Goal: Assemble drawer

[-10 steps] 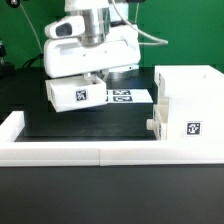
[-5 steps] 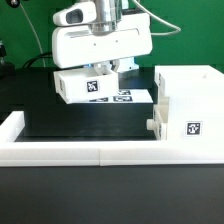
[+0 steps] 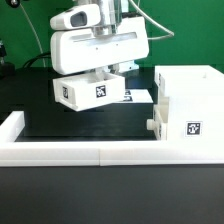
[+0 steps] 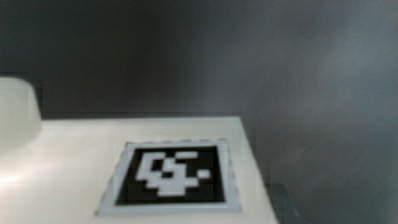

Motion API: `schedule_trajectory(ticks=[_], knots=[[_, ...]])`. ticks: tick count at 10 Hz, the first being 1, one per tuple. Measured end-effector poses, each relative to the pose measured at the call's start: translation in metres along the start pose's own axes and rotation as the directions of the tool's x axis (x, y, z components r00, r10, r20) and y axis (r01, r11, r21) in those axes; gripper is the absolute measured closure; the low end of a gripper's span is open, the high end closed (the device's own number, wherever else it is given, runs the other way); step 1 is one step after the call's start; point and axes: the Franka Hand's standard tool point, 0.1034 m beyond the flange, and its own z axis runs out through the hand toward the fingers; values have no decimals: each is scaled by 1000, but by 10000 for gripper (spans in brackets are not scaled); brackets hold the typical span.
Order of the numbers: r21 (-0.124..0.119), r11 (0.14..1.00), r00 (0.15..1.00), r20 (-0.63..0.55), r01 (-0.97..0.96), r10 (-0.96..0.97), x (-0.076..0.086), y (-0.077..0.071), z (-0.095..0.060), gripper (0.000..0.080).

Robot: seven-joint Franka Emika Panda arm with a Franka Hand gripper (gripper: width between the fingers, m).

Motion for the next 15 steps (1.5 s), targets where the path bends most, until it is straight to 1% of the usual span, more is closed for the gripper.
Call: schedule_trajectory(ticks=[2, 3, 6, 7, 8, 9, 10, 11, 13, 14, 15], knots=[[3, 1000, 1000, 3, 6, -6, -3, 0, 1, 755], [2, 999, 999, 4, 41, -41, -3, 0, 2, 755], [4, 956, 956, 6, 293, -293, -3, 2, 4, 755], [-5, 910, 910, 9, 415, -415, 4, 5, 4, 755], [-18, 861, 861, 7, 508, -508, 18, 8, 3, 755], [-11, 821, 821, 12, 570, -570, 22, 7, 4, 755], [-7, 762, 762, 20, 648, -648, 24, 7, 6, 755], [-4, 696, 695, 24, 718, -718, 22, 9, 6, 755], [-2, 677, 677, 25, 736, -735, 21, 10, 8, 755], [2, 655, 655, 28, 756, -755, 22, 8, 11, 755], [2, 627, 626, 36, 779, -779, 27, 5, 13, 755]])
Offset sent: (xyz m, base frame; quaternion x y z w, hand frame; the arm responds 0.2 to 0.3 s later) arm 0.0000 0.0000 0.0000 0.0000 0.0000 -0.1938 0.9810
